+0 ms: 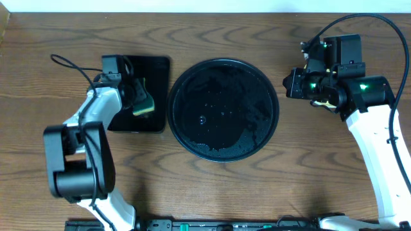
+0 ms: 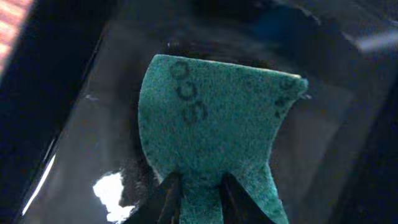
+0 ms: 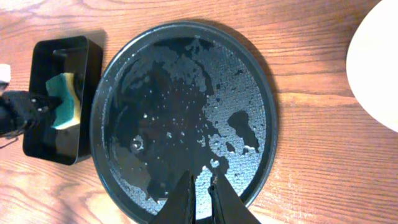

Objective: Clean dirty plates on tray and stack at the side

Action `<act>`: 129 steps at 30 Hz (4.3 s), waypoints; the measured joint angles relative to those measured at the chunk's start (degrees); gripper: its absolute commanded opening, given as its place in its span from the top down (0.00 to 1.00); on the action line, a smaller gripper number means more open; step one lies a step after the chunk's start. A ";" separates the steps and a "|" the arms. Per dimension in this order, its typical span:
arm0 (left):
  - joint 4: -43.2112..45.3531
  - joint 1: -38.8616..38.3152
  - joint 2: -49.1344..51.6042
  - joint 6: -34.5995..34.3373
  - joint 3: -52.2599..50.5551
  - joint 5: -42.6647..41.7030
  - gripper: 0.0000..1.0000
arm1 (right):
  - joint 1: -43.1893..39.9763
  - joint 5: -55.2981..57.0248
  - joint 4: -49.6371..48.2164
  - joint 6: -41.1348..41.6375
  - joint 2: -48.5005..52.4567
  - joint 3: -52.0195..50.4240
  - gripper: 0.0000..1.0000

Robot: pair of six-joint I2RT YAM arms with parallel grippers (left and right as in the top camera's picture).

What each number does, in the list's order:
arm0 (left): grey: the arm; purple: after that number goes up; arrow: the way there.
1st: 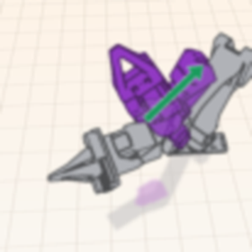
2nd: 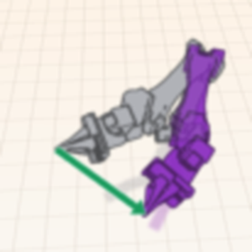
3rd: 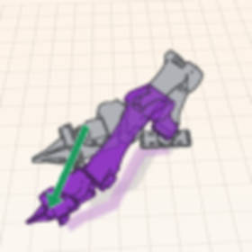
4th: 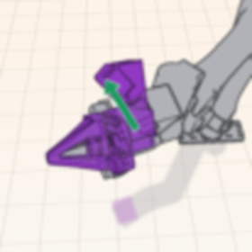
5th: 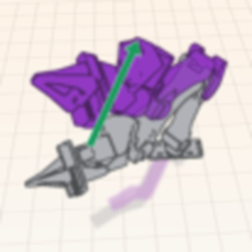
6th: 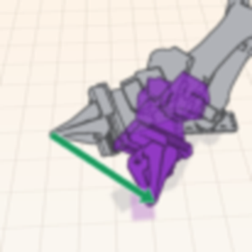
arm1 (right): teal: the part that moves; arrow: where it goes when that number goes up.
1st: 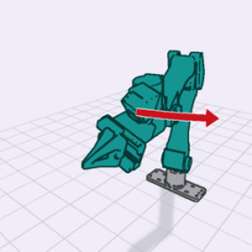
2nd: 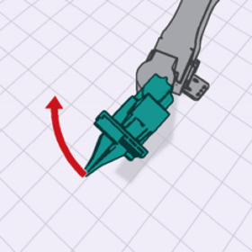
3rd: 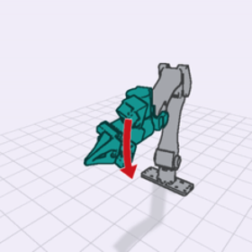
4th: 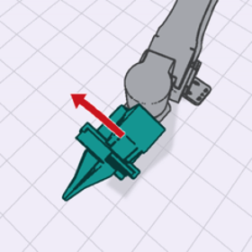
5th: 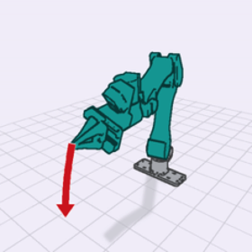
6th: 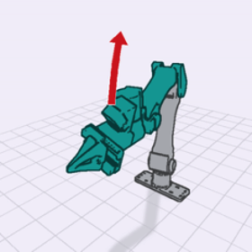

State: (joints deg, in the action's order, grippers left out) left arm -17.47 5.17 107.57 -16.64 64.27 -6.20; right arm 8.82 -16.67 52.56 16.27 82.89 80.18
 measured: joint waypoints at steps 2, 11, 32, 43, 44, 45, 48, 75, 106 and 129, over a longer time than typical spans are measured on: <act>0.00 0.00 0.02 -0.09 0.00 0.04 0.86 | 0.00 0.02 0.00 0.00 0.00 0.00 0.92; -1.49 -0.02 -3.63 -0.02 0.09 0.20 0.92 | 0.00 0.04 0.85 -0.15 -0.02 0.00 0.99; -0.20 -0.02 -0.59 -1.36 0.04 0.42 0.91 | 0.00 0.02 0.81 0.00 0.00 0.00 0.99; 4.63 0.00 2.16 -1.40 0.28 0.22 0.71 | 0.00 0.20 0.85 0.00 -0.02 0.00 0.99; 4.50 -0.02 2.01 -1.40 0.28 0.28 0.67 | 0.00 0.17 0.90 0.00 -0.02 0.00 0.99; 4.17 0.00 1.64 -1.66 0.28 0.39 0.64 | 0.00 0.17 1.07 0.00 0.00 0.00 0.99; 2.91 0.09 0.07 -1.36 0.26 0.55 0.55 | 0.00 0.15 2.12 0.04 0.00 0.00 0.99; -25.75 0.02 -41.90 -1.53 -0.07 0.07 0.35 | 5.81 3.50 21.90 -2.03 -16.13 -0.76 0.73; -42.47 0.02 -78.86 -1.11 -11.37 -4.42 0.17 | 14.93 15.15 -12.39 1.77 -35.12 -37.55 0.01; -42.49 0.04 -78.86 -1.11 -11.37 -4.42 0.17 | 14.93 8.72 -12.92 1.66 -35.36 -37.77 0.01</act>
State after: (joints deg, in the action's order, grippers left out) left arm -59.96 5.21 28.71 -17.76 52.90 -10.61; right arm 23.75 -7.94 39.64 17.93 47.53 42.41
